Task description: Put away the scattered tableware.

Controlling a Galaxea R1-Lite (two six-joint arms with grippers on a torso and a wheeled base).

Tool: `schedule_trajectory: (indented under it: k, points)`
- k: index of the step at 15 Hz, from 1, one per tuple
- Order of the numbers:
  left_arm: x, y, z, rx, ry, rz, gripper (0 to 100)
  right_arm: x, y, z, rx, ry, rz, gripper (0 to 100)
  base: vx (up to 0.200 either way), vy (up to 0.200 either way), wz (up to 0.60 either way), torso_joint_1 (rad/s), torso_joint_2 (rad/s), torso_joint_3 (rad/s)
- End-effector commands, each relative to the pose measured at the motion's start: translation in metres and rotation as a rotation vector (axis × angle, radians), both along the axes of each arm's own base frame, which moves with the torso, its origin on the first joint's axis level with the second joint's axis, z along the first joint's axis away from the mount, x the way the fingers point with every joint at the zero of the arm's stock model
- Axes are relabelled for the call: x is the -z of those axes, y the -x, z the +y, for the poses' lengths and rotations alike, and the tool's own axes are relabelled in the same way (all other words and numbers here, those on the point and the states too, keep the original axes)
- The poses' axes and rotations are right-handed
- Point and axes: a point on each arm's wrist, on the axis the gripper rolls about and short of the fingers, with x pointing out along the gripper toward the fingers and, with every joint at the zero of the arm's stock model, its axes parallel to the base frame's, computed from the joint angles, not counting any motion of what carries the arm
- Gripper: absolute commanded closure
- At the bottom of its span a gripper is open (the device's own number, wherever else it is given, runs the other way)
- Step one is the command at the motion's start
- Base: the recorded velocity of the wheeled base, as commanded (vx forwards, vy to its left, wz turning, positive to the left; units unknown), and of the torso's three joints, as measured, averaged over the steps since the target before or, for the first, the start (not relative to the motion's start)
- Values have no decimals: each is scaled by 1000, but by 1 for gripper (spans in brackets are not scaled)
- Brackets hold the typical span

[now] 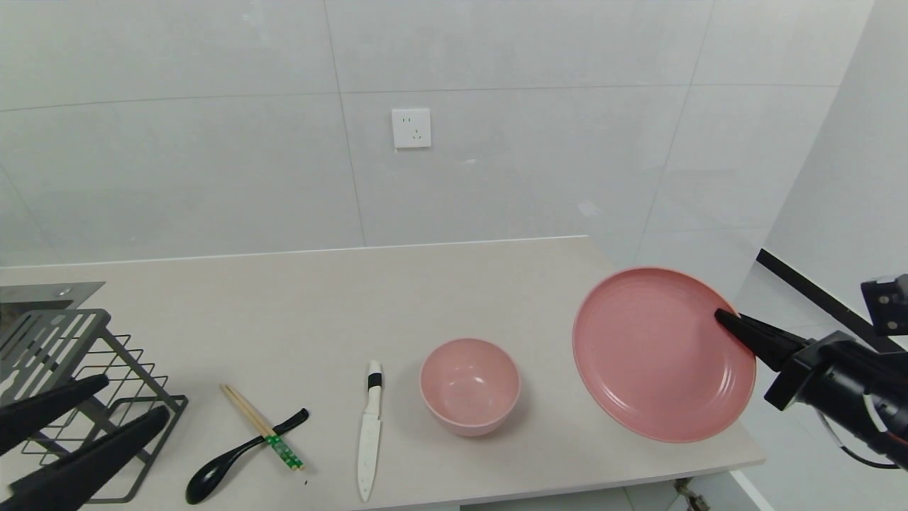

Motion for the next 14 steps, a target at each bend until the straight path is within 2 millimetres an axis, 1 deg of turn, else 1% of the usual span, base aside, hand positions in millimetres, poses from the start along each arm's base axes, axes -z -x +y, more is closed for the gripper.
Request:
schedule_trajectory:
  k: [1, 2, 3, 4, 6, 7, 9, 10, 11, 12, 14]
  points:
    - [6, -67, -14, 48, -98, 181, 0, 1, 1, 0, -3, 6, 2, 100, 0, 0, 0, 0, 0, 0]
    - [5, -83, -20, 63, -101, 212, 0, 1, 1, 0, -3, 6, 2, 100, 0, 0, 0, 0, 0, 0]
    - [14, -103, -24, 71, -114, 283, 0, 1, 0, 0, -2, 7, 3, 100, 0, 0, 0, 0, 0, 0]
    - [24, -115, -31, 95, -130, 340, 0, 1, 0, 0, -2, 7, 3, 100, 0, 0, 0, 0, 0, 0]
    - [43, -127, -50, 171, -167, 428, 0, 0, 1, 0, 2, 7, -2, 100, 0, 0, 0, 0, 0, 0]
    - [49, -134, -59, 182, -187, 457, 0, -1, 1, -2, 11, 6, -8, 100, 0, 0, 0, 0, 0, 0]
    - [51, -148, -70, 187, -204, 467, 0, -1, 1, -4, 20, 7, -8, 100, 0, 0, 0, 0, 0, 0]
    - [52, -160, -81, 203, -209, 471, 0, -1, 1, -4, 18, 7, -8, 100, 0, 0, 0, 0, 0, 0]
    - [52, -161, -83, 208, -208, 474, 0, -1, 1, -4, 18, 7, -8, 100, 0, 0, 0, 0, 0, 0]
    - [57, -171, -93, 209, -209, 493, 0, -1, 1, -4, 18, 7, -7, 100, 0, 0, 0, 0, 0, 0]
    - [66, -184, -100, 187, -215, 497, 0, 1, 0, -4, 20, 6, 3, 100, 0, 0, 0, 0, 0, 0]
